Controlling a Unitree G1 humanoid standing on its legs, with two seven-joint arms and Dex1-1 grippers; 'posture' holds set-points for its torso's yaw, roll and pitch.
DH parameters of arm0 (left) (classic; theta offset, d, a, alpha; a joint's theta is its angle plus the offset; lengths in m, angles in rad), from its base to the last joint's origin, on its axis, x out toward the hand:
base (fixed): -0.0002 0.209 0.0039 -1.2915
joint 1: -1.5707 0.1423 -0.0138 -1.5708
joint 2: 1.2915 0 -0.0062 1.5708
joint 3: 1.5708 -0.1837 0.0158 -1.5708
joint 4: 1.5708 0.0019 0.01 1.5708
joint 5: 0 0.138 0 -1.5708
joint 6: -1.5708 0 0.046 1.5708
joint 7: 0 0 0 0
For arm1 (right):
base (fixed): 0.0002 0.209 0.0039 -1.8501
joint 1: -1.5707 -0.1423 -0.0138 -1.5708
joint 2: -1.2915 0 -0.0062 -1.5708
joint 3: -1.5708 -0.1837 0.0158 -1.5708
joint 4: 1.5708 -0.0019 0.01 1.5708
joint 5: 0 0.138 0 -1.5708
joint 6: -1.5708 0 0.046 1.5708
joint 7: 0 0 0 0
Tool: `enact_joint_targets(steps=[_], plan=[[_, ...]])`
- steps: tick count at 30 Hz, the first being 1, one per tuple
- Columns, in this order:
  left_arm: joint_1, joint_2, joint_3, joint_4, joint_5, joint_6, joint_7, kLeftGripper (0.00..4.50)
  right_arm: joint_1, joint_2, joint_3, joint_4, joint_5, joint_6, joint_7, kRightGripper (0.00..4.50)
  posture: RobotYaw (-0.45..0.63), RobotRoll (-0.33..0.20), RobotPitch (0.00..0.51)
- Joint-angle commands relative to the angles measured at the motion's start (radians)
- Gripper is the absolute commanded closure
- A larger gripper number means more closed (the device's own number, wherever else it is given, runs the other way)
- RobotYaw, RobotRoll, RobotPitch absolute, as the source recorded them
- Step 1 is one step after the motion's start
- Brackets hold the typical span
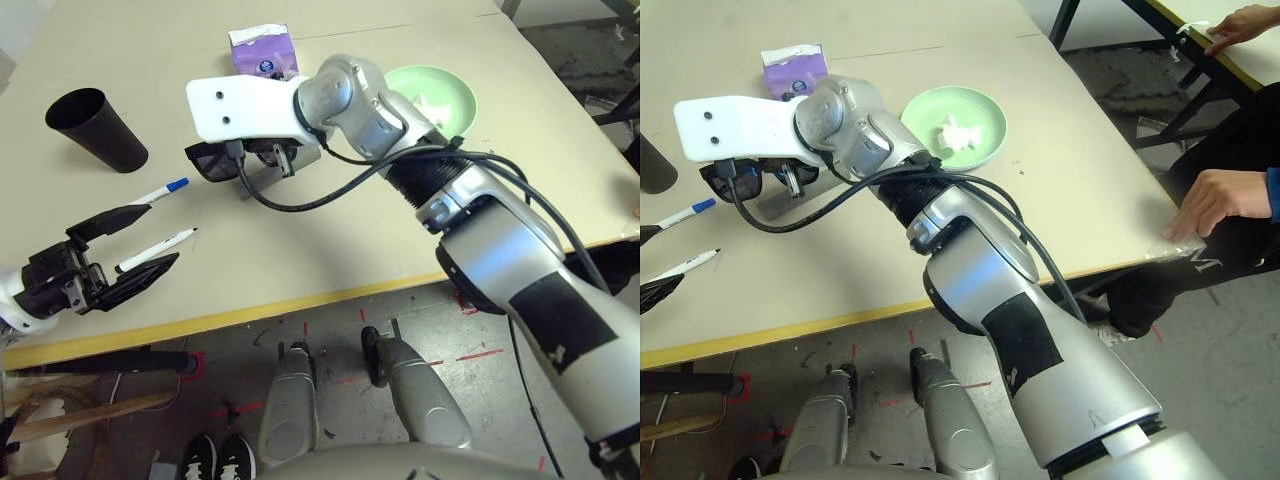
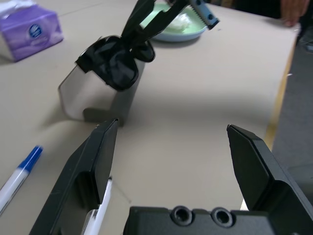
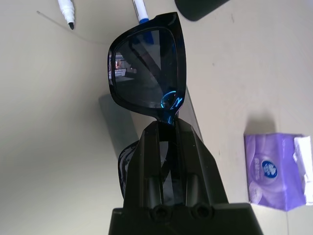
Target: Organize and tidy the items on the table.
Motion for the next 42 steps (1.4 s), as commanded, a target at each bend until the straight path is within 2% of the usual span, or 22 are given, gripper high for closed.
enact_joint_targets(steps=[1, 9, 19, 42], plan=[[0.02, -0.01, 0.029, 0.007, 0.024, 0.008, 0.048, 0.0, -0.02, 0.026, -0.004, 0.049, -0.018, -0.076, -0.036, 4.34, -0.05, 0.0, 0.265], [0.042, -0.023, 0.043, -0.1, 0.009, 0.062, 0.166, 0.0, -0.049, 0.038, 0.01, 0.181, -0.084, -0.195, -0.155, 4.34, -0.03, 0.0, 0.268], [0.057, -0.069, 0.033, -0.196, 0.021, 0.104, 0.287, 0.0, -0.061, 0.045, 0.008, 0.283, -0.154, -0.249, -0.268, 4.34, -0.02, 0.0, 0.273], [0.077, -0.092, 0.043, -0.21, 0.025, 0.086, 0.325, 0.0, -0.055, 0.054, -0.013, 0.316, -0.155, -0.246, -0.301, 4.34, 0.01, 0.0, 0.315]])
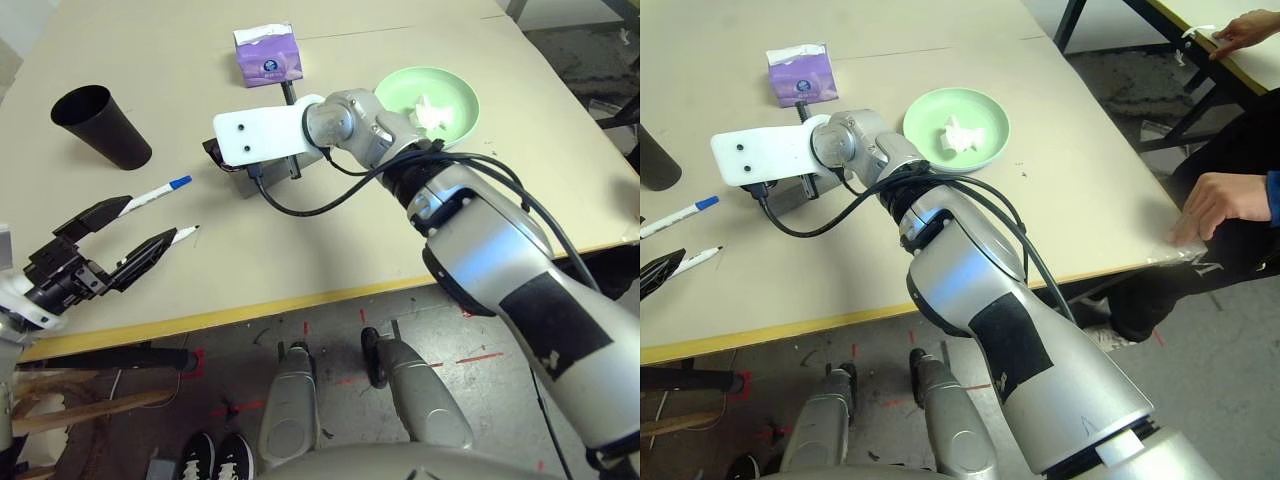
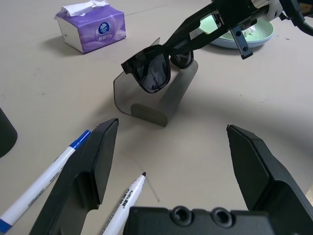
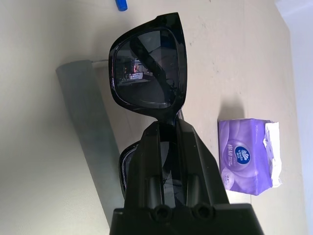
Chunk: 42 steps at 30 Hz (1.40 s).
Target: Organize and tidy the items on the table.
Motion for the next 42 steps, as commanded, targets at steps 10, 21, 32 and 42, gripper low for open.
enact_joint_targets(steps=[10, 21, 32, 42], plan=[[0.048, -0.025, 0.034, -0.022, -0.004, -0.012, -0.005, 0.0, 0.009, 0.016, 0.007, 0.019, -0.028, -0.057, -0.043, 4.34, 0.03, 0.0, 0.317], [0.057, -0.046, 0.04, -0.026, -0.012, -0.023, -0.01, 0.0, 0.058, -0.027, 0.046, 0.026, -0.099, -0.188, -0.018, 4.34, 0.04, 0.0, 0.32], [0.067, -0.068, 0.038, -0.052, -0.018, -0.026, -0.007, 0.0, 0.051, -0.039, 0.059, 0.045, -0.14, -0.19, -0.075, 4.34, 0.05, 0.0, 0.316], [0.084, -0.071, 0.039, -0.084, -0.029, -0.017, 0.008, 0.0, 0.048, -0.042, 0.059, 0.058, -0.154, -0.162, -0.109, 4.34, 0.05, 0.0, 0.322]])
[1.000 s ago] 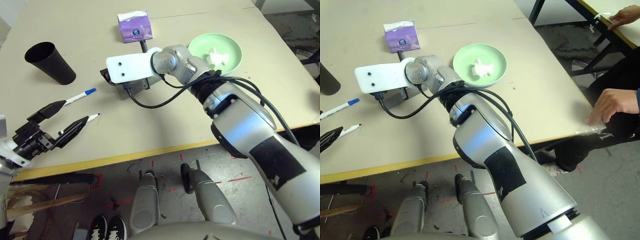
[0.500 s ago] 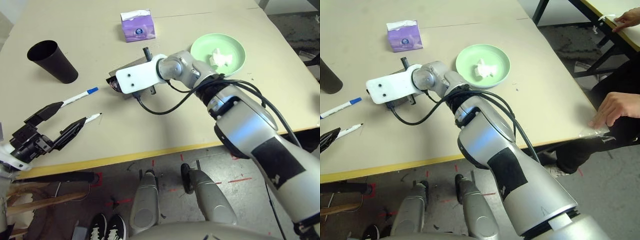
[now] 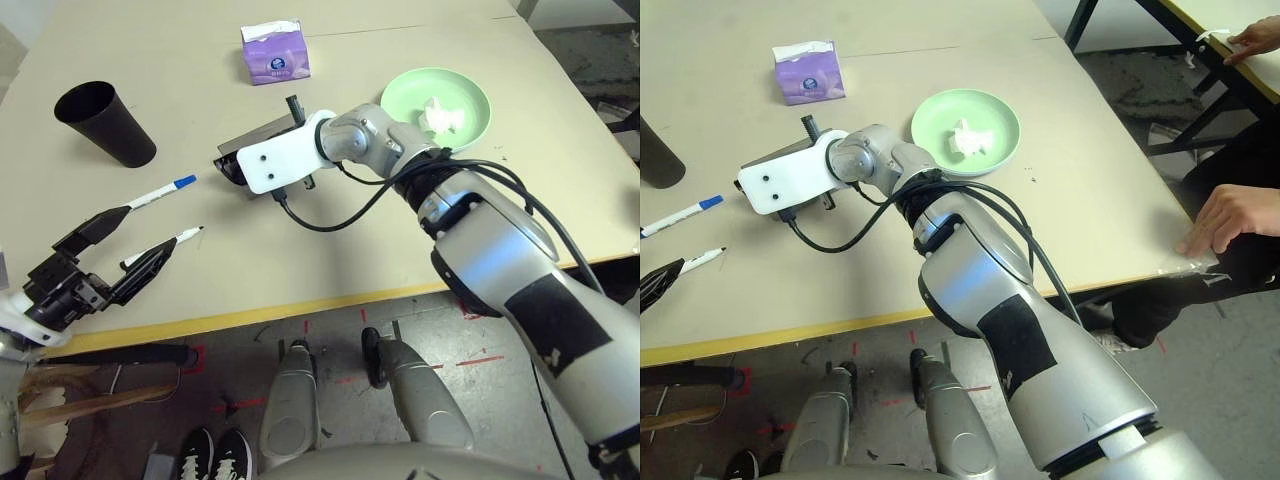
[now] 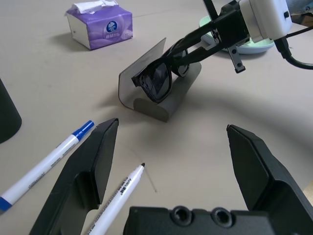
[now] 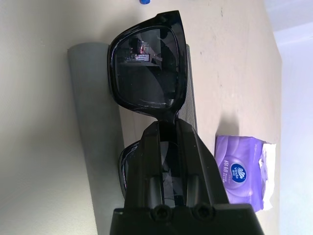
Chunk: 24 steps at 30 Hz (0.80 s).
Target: Organize and tidy the items on the table.
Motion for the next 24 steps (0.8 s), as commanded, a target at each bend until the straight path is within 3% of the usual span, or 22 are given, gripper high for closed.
enact_joint_targets(steps=[1, 24], plan=[[0.017, -0.007, 0.006, -0.02, 0.0, 0.003, 0.007, 0.0, 0.003, 0.0, 0.02, 0.022, -0.028, 0.019, -0.002, 4.34, 0.05, 0.0, 0.322], [0.034, -0.021, 0.003, -0.043, -0.009, 0.007, 0.03, 0.0, 0.031, -0.012, 0.022, 0.028, -0.039, -0.022, 0.037, 4.34, 0.06, 0.0, 0.324]])
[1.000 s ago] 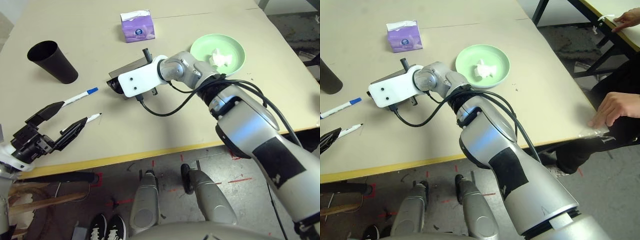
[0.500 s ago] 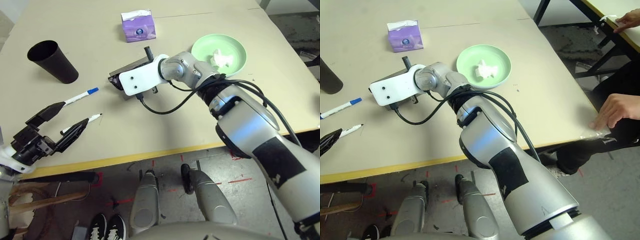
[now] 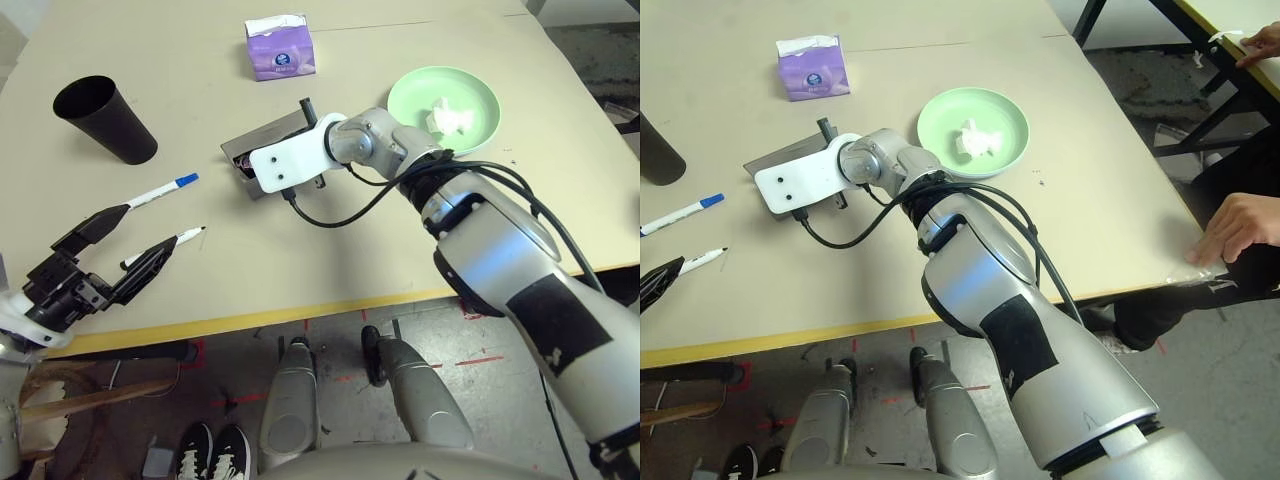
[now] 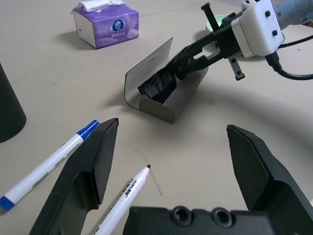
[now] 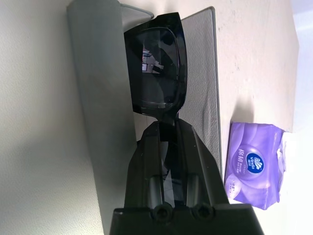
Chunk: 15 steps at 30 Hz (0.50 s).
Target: Organize and tidy the items on the table.
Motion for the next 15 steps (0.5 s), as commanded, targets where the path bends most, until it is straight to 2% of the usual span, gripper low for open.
enact_joint_targets(steps=[1, 9, 15], plan=[[0.017, -0.007, 0.002, -0.017, -0.005, 0.006, 0.001, 0.0, 0.021, -0.002, 0.006, 0.002, 0.001, -0.023, 0.059, 4.34, 0.06, 0.0, 0.324], [-0.013, 0.001, -0.018, 0.004, 0.005, 0.008, 0.0, 0.0, -0.001, -0.015, -0.036, -0.009, 0.059, -0.019, 0.178, 4.34, 0.03, 0.0, 0.323], [-0.04, 0.003, -0.037, 0.024, 0.016, 0.007, -0.001, 0.0, -0.03, -0.019, -0.06, -0.014, 0.08, -0.004, 0.22, 2.25, 0.01, 0.0, 0.319]])
